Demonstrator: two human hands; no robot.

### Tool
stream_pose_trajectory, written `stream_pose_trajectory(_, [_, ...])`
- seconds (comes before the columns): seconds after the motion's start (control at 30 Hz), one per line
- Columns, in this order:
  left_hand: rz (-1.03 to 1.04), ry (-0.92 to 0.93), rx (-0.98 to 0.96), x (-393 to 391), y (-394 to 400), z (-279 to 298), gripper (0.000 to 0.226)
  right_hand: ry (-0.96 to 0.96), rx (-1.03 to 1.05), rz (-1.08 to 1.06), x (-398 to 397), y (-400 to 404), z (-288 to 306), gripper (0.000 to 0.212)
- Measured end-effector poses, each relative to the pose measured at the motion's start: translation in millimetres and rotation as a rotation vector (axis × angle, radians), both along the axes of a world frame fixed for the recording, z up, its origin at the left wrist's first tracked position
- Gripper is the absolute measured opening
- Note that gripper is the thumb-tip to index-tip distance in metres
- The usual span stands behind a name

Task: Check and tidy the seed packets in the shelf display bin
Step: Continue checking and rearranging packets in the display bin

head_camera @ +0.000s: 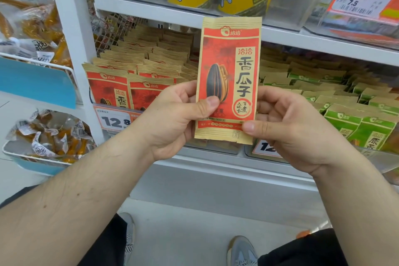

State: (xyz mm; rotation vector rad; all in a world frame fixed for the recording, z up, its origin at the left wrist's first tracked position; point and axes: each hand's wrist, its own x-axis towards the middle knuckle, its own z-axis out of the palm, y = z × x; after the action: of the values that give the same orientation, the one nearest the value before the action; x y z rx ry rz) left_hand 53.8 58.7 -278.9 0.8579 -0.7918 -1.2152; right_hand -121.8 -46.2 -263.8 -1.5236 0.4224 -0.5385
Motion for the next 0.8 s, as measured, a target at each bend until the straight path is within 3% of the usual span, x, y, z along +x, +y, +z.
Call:
stream_pose_trajectory(0.13, [0.000, -0.013, 0.000, 1, -1, -2, 0.037, 0.015, -0.022, -0.006, 0, 1, 0, 0.075])
stream_pose_trajectory(0.27, [-0.050, -0.121, 0.058, -2, 0, -2, 0.027, -0.008, 0.027, -0.082, 6, 12, 1, 0.051])
stream_pose_trajectory(0.4, [0.095, -0.465, 0.121, -6, -1, -5, 0.020, 0.002, -0.097, -0.218, 14, 22, 0, 0.039])
stream_pose_trajectory(0.5, [0.292, -0.859, 0.113, -7, -2, -10, 0.031, 0.107, -0.438, -0.485, 21, 27, -8, 0.035])
stream_pose_trajectory(0.53, [0.288, -0.867, 0.088, -8, -2, -10, 0.035, 0.152, -0.604, -0.556, 23, 29, -11, 0.034])
stream_pose_trajectory(0.6, [0.145, -0.661, 0.028, -10, 1, -6, 0.038, 0.212, -0.831, -0.632, 26, 35, -14, 0.041])
stream_pose_trajectory(0.7, [-0.036, -0.486, -0.022, -12, 5, -3, 0.042, 0.234, -0.954, -0.600, 30, 46, -17, 0.061])
stream_pose_trajectory(0.8, [0.060, -0.408, -0.013, -15, 3, -6, 0.031, 0.275, -0.936, -0.468, 35, 56, -23, 0.080])
